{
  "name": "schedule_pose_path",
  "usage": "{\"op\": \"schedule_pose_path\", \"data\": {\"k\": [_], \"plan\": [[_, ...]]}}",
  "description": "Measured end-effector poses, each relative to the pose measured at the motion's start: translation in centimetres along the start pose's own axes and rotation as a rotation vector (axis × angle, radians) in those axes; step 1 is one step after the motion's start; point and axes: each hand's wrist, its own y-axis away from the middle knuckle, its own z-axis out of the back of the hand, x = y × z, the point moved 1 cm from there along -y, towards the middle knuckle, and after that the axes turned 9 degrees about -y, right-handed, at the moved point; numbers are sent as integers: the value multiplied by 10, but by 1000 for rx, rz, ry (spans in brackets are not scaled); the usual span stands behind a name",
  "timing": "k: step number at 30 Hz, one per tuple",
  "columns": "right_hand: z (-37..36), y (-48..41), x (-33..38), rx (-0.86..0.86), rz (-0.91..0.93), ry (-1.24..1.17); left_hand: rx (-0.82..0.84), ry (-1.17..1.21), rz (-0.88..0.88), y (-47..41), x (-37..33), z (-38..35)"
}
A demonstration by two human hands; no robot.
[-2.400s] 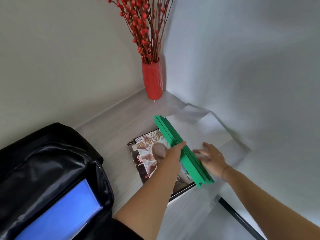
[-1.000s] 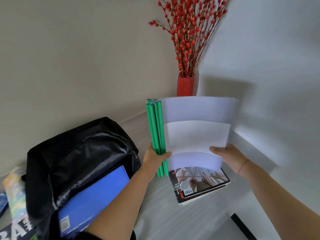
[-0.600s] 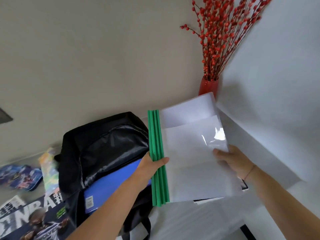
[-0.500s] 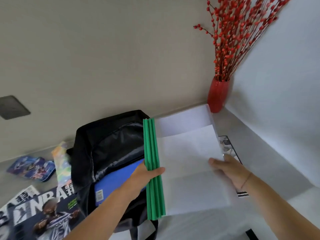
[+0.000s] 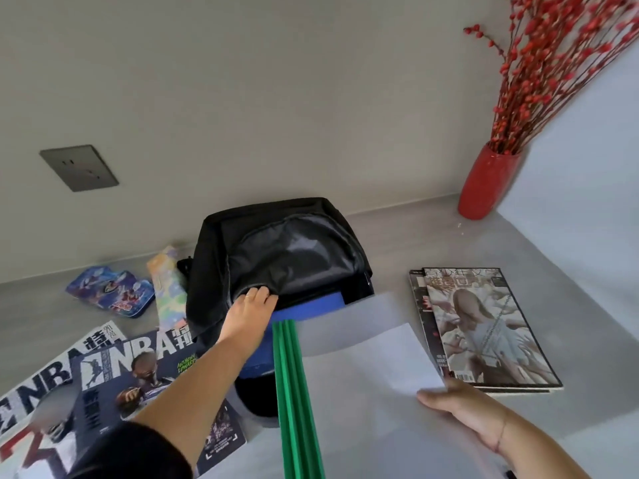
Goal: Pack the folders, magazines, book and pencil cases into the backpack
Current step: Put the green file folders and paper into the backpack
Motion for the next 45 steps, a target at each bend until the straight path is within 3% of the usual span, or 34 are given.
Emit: {"op": "schedule_pose_path", "data": {"k": [5, 9, 13, 20, 27, 38, 41, 45], "plan": [[-7, 3, -2, -10, -6, -5, 9, -203, -137, -22, 2, 7], [-19, -4, -2, 0, -31, 19, 98, -139, -135, -37, 7, 17], [-40, -19, 1, 48, -103, 55, 0, -43, -154, -37, 17, 36], [-57, -48, 17, 73, -221, 76, -18, -32, -207, -24, 14, 39], [-53, -55, 12, -13, -226, 51, -16, -60, -208, -20, 16, 32], [-52, -51, -2, -178, -76, 78, 56, -259, -188, -12, 32, 21], [-50, -52, -1, -211, -70, 46, -74, -258, -292, -7, 46, 26], [-55, -51, 0, -204, -105, -70, -48, -315, -288, 3, 53, 19]]}}
